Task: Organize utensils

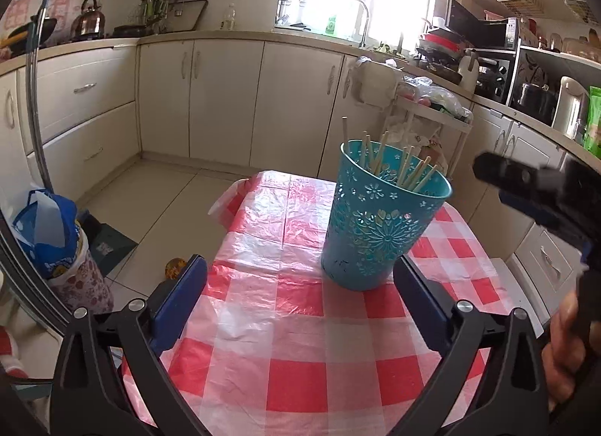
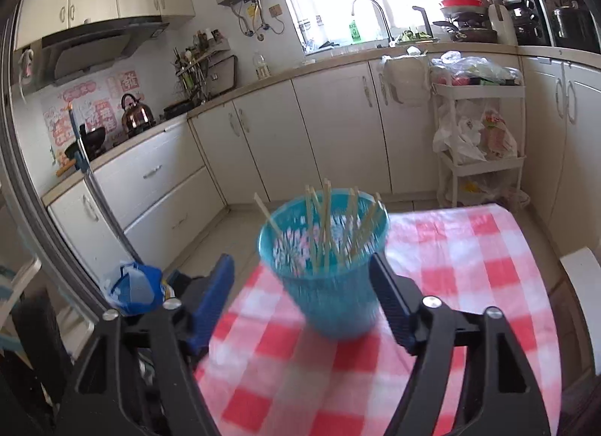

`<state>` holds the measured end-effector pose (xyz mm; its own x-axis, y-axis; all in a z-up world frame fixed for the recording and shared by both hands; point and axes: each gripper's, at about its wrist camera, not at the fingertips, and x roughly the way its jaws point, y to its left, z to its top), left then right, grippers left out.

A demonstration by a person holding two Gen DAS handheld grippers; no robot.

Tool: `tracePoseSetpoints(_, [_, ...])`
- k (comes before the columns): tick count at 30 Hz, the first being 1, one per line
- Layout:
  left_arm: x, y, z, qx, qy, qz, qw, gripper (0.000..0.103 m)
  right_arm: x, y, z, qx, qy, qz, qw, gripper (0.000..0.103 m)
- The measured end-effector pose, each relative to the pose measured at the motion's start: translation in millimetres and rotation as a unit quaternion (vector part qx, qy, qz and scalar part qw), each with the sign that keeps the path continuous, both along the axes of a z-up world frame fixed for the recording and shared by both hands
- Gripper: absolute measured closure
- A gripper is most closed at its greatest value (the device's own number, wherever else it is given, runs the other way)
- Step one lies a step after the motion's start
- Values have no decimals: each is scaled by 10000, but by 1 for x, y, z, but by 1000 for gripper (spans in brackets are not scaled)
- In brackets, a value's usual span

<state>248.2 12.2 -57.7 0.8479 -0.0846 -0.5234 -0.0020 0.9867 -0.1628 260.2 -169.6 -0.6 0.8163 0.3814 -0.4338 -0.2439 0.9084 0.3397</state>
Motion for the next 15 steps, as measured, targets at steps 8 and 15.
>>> tracePoseSetpoints(8, [-45,-15,25,324,202,83,9992,8,-74,-18,-29,-223,1021,-324,9940,7])
tracePoseSetpoints(15, [-83,-23,34,365,637,-55,9973,8,-118,-18,-30,-294,1386,-497,9887,7])
